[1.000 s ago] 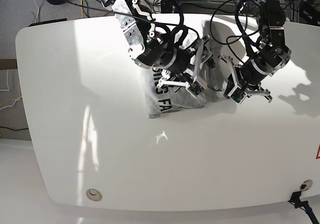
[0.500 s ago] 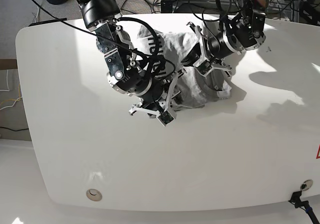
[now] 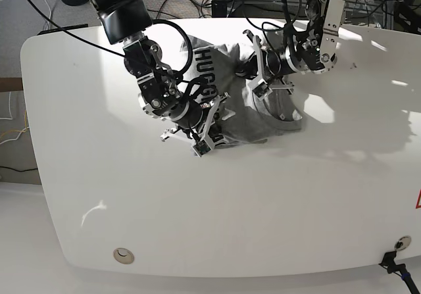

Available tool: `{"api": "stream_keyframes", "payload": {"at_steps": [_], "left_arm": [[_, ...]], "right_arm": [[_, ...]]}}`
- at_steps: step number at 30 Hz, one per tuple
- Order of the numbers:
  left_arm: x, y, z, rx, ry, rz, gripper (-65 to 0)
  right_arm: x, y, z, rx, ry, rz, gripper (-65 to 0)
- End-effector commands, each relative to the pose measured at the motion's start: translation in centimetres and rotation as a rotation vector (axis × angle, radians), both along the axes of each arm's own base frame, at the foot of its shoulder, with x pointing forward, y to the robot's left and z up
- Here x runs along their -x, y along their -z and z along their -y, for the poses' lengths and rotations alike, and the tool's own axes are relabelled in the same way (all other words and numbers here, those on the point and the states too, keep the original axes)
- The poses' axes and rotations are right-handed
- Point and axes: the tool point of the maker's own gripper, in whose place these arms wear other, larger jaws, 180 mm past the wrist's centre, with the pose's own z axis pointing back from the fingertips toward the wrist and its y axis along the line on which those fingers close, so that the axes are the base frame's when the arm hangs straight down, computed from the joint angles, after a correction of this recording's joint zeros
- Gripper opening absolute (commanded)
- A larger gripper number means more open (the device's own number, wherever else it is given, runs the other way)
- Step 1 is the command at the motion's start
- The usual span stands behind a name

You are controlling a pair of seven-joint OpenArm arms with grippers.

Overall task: Fold the T-shirt properly
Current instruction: 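Flip the bundle over with both grippers so the printed side faces up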

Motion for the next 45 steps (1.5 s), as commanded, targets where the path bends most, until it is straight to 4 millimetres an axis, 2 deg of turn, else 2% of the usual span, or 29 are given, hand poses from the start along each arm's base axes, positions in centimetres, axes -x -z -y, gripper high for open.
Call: {"api": "stream_keyframes", "payload": {"at_steps": [1,4,8,12,16,18,22,24,29,32,36,37,41,45], "left_arm": [[-1.8,0.8,-1.4,-0.043,-0.011,0.005,-65.0],[-4.0,1.4,-2.4,-0.116,0.004,0.024,-65.0],[-7.7,0.7,-4.2,-0.203,0.010,0.085,-65.0],[-11.7,-1.9,-4.9,-0.221,-0.005,0.169,-65.0],[-13.4,-4.0,-4.9,-0.217,-0.010,0.234,-65.0],[-13.8,-6.2,-4.2,-0.206,-0.001,0.302,-65.0],[-11.4,-8.0,-4.1,-0.193,0.001,0.363,-65.0],[-9.7,-8.2,-3.6,-0.184,0.012,0.371,-65.0],[-4.8,-6.0,-2.6,-0.163,0.039,0.286,-65.0],[-3.3,-4.9,-1.8,-0.135,0.030,0.240,-65.0],[-3.0,-3.1,-2.2,-0.144,0.024,0.182,-65.0],[-3.6,-2.8,-2.5,-0.151,0.019,0.180,-65.0],[-6.4,-2.3,-3.7,-0.179,0.001,0.179,-65.0],[-8.8,-2.1,-5.2,-0.209,-0.015,0.181,-65.0]], "right_arm": [[-0.8,-1.2,0.9,-0.002,0.011,0.051,-65.0],[0.7,-1.7,1.8,0.007,-0.001,0.069,-65.0],[3.3,-2.8,1.0,-0.027,-0.020,0.086,-65.0],[5.5,-3.2,-0.3,-0.074,-0.018,0.072,-65.0],[5.6,-3.1,-0.5,-0.095,0.029,0.058,-65.0],[5.1,-4.3,-0.7,-0.106,0.025,0.092,-65.0],[2.2,-7.0,-0.3,-0.103,0.027,0.179,-65.0],[0.5,-6.8,0.8,-0.088,0.058,0.181,-65.0],[-3.2,-6.0,2.2,-0.041,0.087,0.172,-65.0],[-4.6,-4.9,3.0,-0.014,0.103,0.149,-65.0],[-5.2,-3.5,3.3,-0.042,0.125,0.163,-65.0],[-4.9,-2.8,3.4,-0.038,0.128,0.146,-65.0],[-2.2,-0.1,4.6,-0.012,0.134,0.085,-65.0],[1.1,0.7,4.3,-0.024,0.128,0.057,-65.0]]}}
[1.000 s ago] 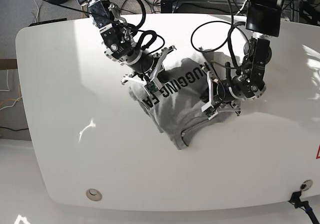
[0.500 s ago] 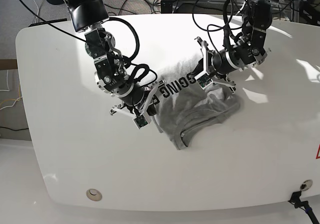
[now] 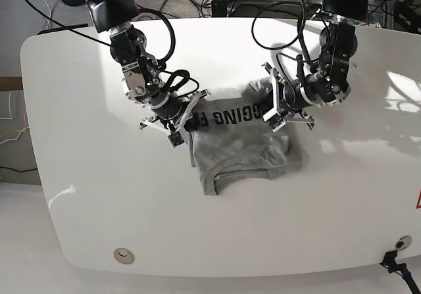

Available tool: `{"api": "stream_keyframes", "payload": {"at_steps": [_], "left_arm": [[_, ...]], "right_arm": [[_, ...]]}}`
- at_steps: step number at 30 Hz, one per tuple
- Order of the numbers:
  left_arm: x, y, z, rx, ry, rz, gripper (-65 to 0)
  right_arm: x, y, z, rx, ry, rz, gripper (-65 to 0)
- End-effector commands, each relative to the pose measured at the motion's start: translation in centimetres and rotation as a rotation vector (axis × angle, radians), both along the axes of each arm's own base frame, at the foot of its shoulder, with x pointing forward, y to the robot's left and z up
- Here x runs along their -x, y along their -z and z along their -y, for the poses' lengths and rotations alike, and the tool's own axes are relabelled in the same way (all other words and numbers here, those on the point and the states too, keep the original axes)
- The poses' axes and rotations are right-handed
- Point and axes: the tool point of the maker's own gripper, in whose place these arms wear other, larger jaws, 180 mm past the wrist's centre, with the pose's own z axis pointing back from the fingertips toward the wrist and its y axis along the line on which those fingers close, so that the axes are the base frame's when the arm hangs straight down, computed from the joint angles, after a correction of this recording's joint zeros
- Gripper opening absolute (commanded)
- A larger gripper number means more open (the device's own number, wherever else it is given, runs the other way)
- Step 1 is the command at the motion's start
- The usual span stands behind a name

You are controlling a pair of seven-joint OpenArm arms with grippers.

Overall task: Fold the T-shirt properly
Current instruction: 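Flip the bundle over with both grippers so the printed side faces up, then release the shirt and lift both grippers away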

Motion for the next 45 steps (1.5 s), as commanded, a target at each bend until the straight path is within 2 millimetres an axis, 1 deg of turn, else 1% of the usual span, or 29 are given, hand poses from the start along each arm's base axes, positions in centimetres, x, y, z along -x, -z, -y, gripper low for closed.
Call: {"api": "stream_keyframes", "payload": {"at_steps": [1,4,6,8,10,11,13,15,18,20,22,26,28,30,32,34,35,37,39,41,43,45], "left_arm": [[-2.0,-1.2,-0.3,0.007,-0.012,0.044,-65.0],[-3.1,-1.5,-0.6,0.003,-0.021,0.052,-65.0],[-3.2,-1.6,-0.6,0.004,-0.020,0.055,-65.0],[-3.1,-2.0,-0.4,0.006,-0.016,0.068,-65.0],[-2.4,-1.8,-0.3,0.009,-0.012,0.063,-65.0],[-2.3,-1.9,-0.2,0.010,-0.011,0.065,-65.0],[-2.4,-2.4,-0.3,0.012,-0.016,0.082,-65.0],[-2.2,-2.9,-1.4,0.015,-0.052,0.096,-65.0],[-2.0,-4.4,-3.1,0.015,-0.104,0.143,-65.0],[-1.4,-5.1,-4.4,0.009,-0.142,0.164,-65.0],[-0.5,-5.5,-5.9,-0.002,-0.185,0.175,-65.0],[2.1,-6.2,-8.7,-0.036,-0.262,0.185,-65.0],[3.6,-5.9,-10.3,-0.056,-0.306,0.169,-65.0],[5.2,-5.7,-10.8,-0.037,-0.324,0.171,-65.0],[7.1,-5.4,-10.5,0.022,-0.346,0.177,-65.0],[9.0,-5.8,-10.9,0.079,-0.398,0.206,-65.0],[9.8,-6.2,-11.1,0.104,-0.427,0.226,-65.0],[11.9,-6.3,-11.3,0.150,-0.480,0.236,-65.0],[13.2,-6.8,-11.7,0.185,-0.527,0.264,-65.0],[15.4,-6.8,-11.9,0.217,-0.589,0.264,-65.0],[16.9,-7.1,-11.4,0.257,-0.632,0.272,-65.0],[18.7,-7.0,-11.2,0.273,-0.657,0.254,-65.0]], "right_arm": [[1.0,-1.0,-0.8,-0.032,-0.009,0.022,-65.0],[3.0,-1.3,-1.7,-0.061,-0.019,0.017,-65.0],[3.7,-1.4,-2.1,-0.074,-0.021,0.016,-65.0],[3.8,-1.5,-2.9,-0.094,-0.018,0.009,-65.0],[3.6,-1.6,-2.9,-0.093,-0.018,0.015,-65.0],[3.6,-1.7,-2.9,-0.094,-0.019,0.016,-65.0],[2.9,-2.3,-2.9,-0.094,-0.020,0.037,-65.0],[2.7,-2.7,-2.5,-0.084,-0.024,0.051,-65.0],[2.5,-4.4,-2.3,-0.085,-0.036,0.100,-65.0],[3.2,-5.2,-2.0,-0.084,-0.046,0.123,-65.0],[3.6,-6.4,-1.1,-0.084,-0.034,0.151,-65.0],[4.9,-8.4,1.5,-0.089,0.037,0.192,-65.0],[5.9,-8.8,3.2,-0.080,0.086,0.196,-65.0],[7.1,-8.8,4.5,-0.083,0.124,0.203,-65.0],[8.6,-8.3,5.4,-0.098,0.156,0.211,-65.0],[10.6,-7.7,5.7,-0.103,0.172,0.207,-65.0],[11.6,-7.3,5.9,-0.088,0.172,0.208,-65.0],[13.9,-6.7,5.8,-0.046,0.160,0.223,-65.0],[16.0,-6.6,5.6,-0.031,0.185,0.248,-65.0],[18.3,-6.6,5.4,-0.020,0.194,0.263,-65.0],[20.2,-6.8,5.4,-0.022,0.199,0.271,-65.0],[22.0,-6.4,5.4,-0.021,0.204,0.231,-65.0]]}}
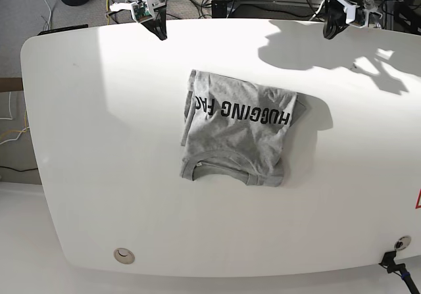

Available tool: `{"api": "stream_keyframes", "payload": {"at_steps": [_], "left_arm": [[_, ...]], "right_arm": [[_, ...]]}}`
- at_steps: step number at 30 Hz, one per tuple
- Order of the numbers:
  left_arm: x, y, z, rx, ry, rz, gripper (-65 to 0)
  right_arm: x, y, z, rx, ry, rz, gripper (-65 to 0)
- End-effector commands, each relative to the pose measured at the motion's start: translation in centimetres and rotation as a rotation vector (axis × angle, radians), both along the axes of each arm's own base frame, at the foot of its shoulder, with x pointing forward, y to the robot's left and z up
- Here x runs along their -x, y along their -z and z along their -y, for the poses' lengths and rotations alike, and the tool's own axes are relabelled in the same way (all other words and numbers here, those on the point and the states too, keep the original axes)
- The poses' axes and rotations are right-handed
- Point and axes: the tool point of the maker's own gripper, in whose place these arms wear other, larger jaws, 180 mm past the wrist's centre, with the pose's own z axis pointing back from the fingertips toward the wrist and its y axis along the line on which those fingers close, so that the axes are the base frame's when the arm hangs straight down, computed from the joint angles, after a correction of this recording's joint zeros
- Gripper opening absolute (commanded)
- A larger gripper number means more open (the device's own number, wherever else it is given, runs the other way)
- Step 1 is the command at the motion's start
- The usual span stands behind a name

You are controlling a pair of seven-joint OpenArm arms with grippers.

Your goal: Fold the T-shirt properly

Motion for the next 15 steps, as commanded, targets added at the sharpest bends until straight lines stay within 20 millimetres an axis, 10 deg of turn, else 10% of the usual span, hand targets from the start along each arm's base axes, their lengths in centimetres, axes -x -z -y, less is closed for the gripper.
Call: {"api": "stream_keyframes", "payload": {"at_steps": [1,15], "left_arm": [[1.6,-0.7,0.2,0.027,-0.007,0.001,-65.0],[13.7,3.9,0.8,0.102,-0.085,-0.357,-65.0]], "right_arm": [[1.2,-0.5,0.1,-0.008,0.007,-0.006,-65.0],[12.0,2.3,0.3,-0.002,0.059,-0.317,-65.0]]}}
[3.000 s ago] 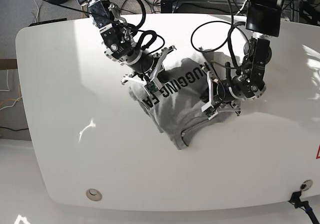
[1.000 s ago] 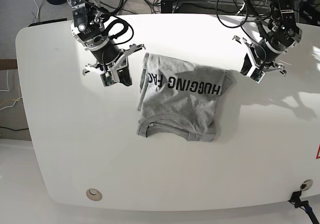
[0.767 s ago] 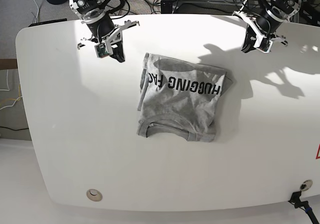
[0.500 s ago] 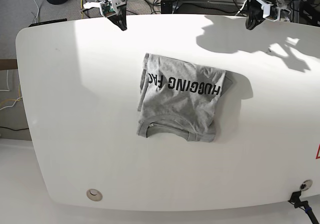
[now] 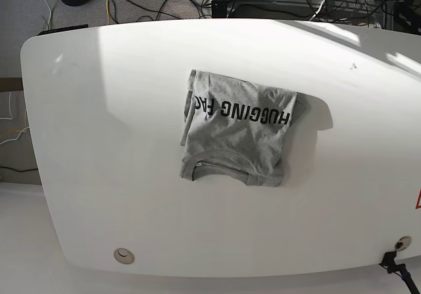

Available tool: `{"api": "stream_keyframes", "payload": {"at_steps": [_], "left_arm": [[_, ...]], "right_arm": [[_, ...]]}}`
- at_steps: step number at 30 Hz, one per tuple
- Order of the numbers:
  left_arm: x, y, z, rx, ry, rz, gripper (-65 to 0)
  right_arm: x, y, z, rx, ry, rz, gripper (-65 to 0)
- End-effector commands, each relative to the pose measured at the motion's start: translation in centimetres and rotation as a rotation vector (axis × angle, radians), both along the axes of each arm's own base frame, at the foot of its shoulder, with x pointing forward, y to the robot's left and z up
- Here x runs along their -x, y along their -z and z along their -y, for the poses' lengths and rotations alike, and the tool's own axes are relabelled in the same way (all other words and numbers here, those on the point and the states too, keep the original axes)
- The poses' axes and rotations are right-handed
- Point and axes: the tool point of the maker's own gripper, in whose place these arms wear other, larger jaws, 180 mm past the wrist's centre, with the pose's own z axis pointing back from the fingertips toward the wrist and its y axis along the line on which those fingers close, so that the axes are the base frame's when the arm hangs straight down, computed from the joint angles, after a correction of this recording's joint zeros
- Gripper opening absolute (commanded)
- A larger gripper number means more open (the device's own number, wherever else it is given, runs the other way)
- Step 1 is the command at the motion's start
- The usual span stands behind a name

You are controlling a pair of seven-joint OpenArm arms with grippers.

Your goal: Fold the T-shirt properly

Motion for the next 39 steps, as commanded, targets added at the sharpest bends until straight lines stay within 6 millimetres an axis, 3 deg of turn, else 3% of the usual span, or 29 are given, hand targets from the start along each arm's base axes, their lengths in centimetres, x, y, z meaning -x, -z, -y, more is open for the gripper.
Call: {"api": "stream_keyframes", "payload": {"at_steps": [1,3,9,16,18,29,31,39], "left_arm": [[2.5,1.1,-0.3,0.021,-0.033,-0.063,-65.0],[4.4,3.0,-0.5,0.043,-0.070,-0.126,-65.0],[5.2,9.6,-0.7,0.097,-0.088,-0.226,-65.0],[4.7,15.6,0.5,0.141,-0.104,-0.320,-65.0],[5.4,17.0,1.2,0.159,-0.103,-0.368,-65.0],[4.6,22.8,4.8,0.215,-0.104,-0.524,-65.0],[5.1,23.7,4.6,0.188,-0.086,-0.572,-65.0],[3.5,26.2,3.9,0.068,-0.133,-0.643,-65.0]], "right_arm": [[1.6,0.8,0.1,-0.004,0.001,-0.040,-65.0],[3.7,2.7,0.4,0.006,0.001,-0.112,-65.0],[7.1,9.4,1.6,0.044,0.002,-0.255,-65.0],[8.5,15.5,3.0,0.082,0.006,-0.369,-65.0],[8.9,16.9,3.3,0.090,0.008,-0.399,-65.0],[7.7,22.5,4.1,0.113,0.031,-0.497,-65.0],[7.0,23.1,4.2,0.117,0.030,-0.499,-65.0],[5.8,25.7,5.0,0.133,0.035,-0.565,-65.0]]}}
